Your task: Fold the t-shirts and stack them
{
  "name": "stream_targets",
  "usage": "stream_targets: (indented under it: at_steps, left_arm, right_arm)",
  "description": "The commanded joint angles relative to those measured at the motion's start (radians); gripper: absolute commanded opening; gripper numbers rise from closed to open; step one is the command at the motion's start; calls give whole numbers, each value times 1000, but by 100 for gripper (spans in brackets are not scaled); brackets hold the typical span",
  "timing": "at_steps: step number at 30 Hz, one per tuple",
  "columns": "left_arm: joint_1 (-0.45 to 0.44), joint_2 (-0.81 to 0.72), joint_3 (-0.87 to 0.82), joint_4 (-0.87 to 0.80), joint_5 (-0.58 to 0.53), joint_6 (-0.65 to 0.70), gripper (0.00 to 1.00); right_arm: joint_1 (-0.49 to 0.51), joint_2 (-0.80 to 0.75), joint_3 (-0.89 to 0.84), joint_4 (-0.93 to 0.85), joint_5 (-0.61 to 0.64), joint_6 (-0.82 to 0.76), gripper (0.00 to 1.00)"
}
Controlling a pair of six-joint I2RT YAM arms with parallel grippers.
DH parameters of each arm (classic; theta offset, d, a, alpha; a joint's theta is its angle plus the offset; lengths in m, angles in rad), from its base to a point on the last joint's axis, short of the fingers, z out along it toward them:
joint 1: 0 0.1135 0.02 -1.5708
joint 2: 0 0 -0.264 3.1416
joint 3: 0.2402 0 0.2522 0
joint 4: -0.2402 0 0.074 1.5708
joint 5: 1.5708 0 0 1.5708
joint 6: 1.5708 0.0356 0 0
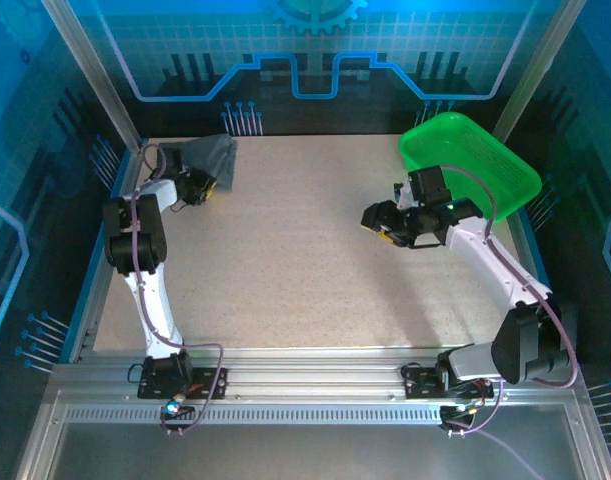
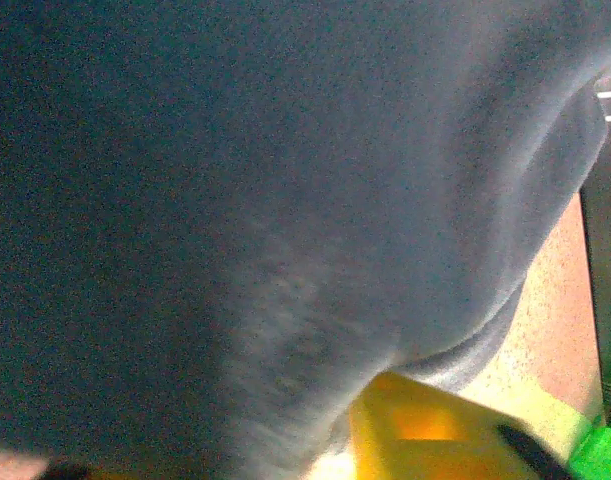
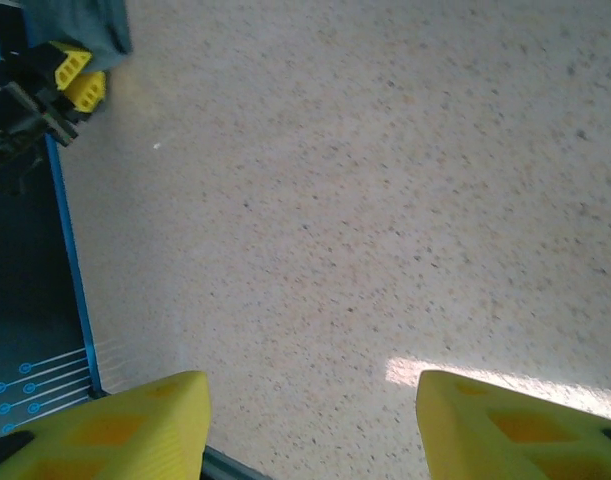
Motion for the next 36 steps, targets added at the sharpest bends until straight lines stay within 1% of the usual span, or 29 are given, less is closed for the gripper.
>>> stream_targets:
  at_steps: [1, 2, 3, 4, 5, 7, 8, 9, 13, 16, 17, 19, 20, 21, 22, 23, 24, 26, 27, 28, 29, 30, 32, 34, 36]
  left_arm:
    - [-18, -118, -33, -2, -18, 33, 48]
    - [-31, -165, -55, -5, -31, 32, 57]
    - [-46, -220, -85, -6, -46, 25, 69]
    - [-58, -270, -117, -3, -59, 16, 92]
    - [-74, -337, -159, 3, -74, 3, 99]
    - [-104, -462, -230, -16, -107, -23, 99]
    - [-122, -528, -274, -25, -125, -37, 99]
    - [-142, -603, -320, -35, -148, -40, 99]
    - [-226, -898, -495, -63, -277, 17, 99]
    - [-276, -1066, -542, -245, -436, 14, 99]
    - [-298, -1114, -549, -315, -528, 18, 99]
    - [-343, -1193, -557, -441, -722, 16, 99]
    - [-356, -1232, -572, -480, -798, 31, 99]
    - [-358, -1277, -600, -489, -834, 74, 99]
    - [-359, -1319, -632, -467, -840, 136, 99]
    - [-359, -1364, -685, -428, -847, 212, 99]
    - [-360, -1411, -743, -385, -860, 304, 99]
    - [-358, -1477, -850, -303, -882, 451, 99]
    - [-358, -1505, -915, -236, -869, 526, 99]
    - [-358, -1522, -971, -158, -837, 580, 99]
    - [-357, -1534, -1044, -68, -798, 624, 99]
    - [-357, -1531, -1106, 22, -780, 638, 99]
    - [-352, -1480, -1188, 176, -757, 657, 99]
    - [-340, -1375, -1214, 297, -738, 665, 99]
    - [-314, -1237, -1215, 422, -701, 670, 99]
  right_arm:
    - [16, -54, 23, 142, 15, 6, 58]
    - [17, -74, 18, 181, 27, 15, 59]
    - [17, -95, 8, 224, 38, 20, 60]
    - [17, -113, 1, 260, 49, 25, 61]
    - [17, -129, 0, 279, 66, 32, 64]
    - [13, -140, 10, 298, 80, 43, 69]
    - [11, -142, 19, 295, 86, 45, 80]
    - [8, -144, 27, 295, 82, 45, 100]
    - [-8, -165, 43, 288, 57, 37, 100]
    - [-31, -206, 44, 234, 68, 14, 100]
    - [-39, -231, 38, 209, 88, -4, 100]
    - [-44, -283, 36, 123, 195, -39, 100]
    - [-47, -305, 37, 61, 272, -48, 100]
    - [-47, -320, 36, -2, 355, -66, 100]
    - [-47, -328, 25, -41, 430, -84, 100]
    - [-43, -337, -2, -67, 545, -106, 100]
    - [-48, -351, -60, -40, 622, -154, 100]
    - [-63, -390, -225, 136, 668, -300, 100]
    - [-57, -407, -324, 224, 733, -362, 100]
    - [-54, -417, -397, 312, 770, -434, 100]
    - [-52, -420, -476, 418, 783, -520, 100]
    - [-52, -407, -534, 501, 794, -586, 100]
    - [-70, -365, -598, 599, 796, -618, 100]
    - [-87, -327, -660, 732, 768, -644, 100]
    - [-107, -275, -708, 852, 745, -641, 100]
